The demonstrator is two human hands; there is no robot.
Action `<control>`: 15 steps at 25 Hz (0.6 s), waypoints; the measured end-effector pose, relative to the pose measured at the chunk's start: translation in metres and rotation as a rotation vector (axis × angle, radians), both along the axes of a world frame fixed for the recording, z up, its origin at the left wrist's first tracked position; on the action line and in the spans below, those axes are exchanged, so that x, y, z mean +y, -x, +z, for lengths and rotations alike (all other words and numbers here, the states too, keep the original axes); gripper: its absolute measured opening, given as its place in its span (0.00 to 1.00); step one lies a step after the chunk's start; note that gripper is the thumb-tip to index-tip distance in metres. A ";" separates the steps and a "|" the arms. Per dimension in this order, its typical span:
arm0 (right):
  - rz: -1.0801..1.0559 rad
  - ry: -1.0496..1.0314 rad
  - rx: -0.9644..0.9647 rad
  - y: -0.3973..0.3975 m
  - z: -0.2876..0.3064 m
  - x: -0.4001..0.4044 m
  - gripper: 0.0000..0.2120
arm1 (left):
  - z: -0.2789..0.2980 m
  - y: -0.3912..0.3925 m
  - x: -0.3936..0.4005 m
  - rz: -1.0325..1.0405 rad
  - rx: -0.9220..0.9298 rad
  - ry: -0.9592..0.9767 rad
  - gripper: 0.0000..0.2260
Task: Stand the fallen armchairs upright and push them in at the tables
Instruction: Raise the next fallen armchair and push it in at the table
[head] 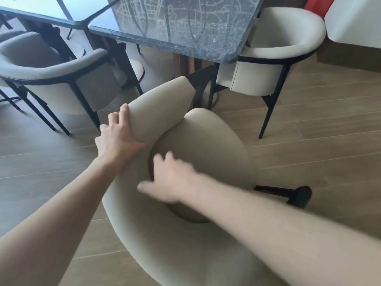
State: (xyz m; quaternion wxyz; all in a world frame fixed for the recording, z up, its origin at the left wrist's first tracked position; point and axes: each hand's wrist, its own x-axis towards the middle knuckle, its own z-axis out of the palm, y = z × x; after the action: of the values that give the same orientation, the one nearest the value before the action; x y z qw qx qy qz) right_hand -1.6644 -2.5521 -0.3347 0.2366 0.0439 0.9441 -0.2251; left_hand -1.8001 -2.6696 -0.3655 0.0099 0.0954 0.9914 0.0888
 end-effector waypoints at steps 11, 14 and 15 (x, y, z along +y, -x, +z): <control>-0.256 0.332 0.086 -0.042 -0.109 -0.083 0.55 | -0.027 0.098 -0.018 0.039 -0.035 0.002 0.46; -0.271 0.332 0.143 -0.015 -0.115 -0.091 0.55 | -0.035 0.129 -0.026 0.046 -0.067 -0.016 0.45; -0.267 0.327 0.150 -0.006 -0.116 -0.093 0.54 | -0.038 0.137 -0.028 0.048 -0.076 -0.020 0.45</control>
State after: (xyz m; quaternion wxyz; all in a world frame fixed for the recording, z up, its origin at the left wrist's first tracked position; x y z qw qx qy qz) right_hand -1.6586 -2.6447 -0.4507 0.1377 0.1129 0.8958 -0.4073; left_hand -1.9369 -2.6981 -0.4032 0.0443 0.0680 0.9914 0.1023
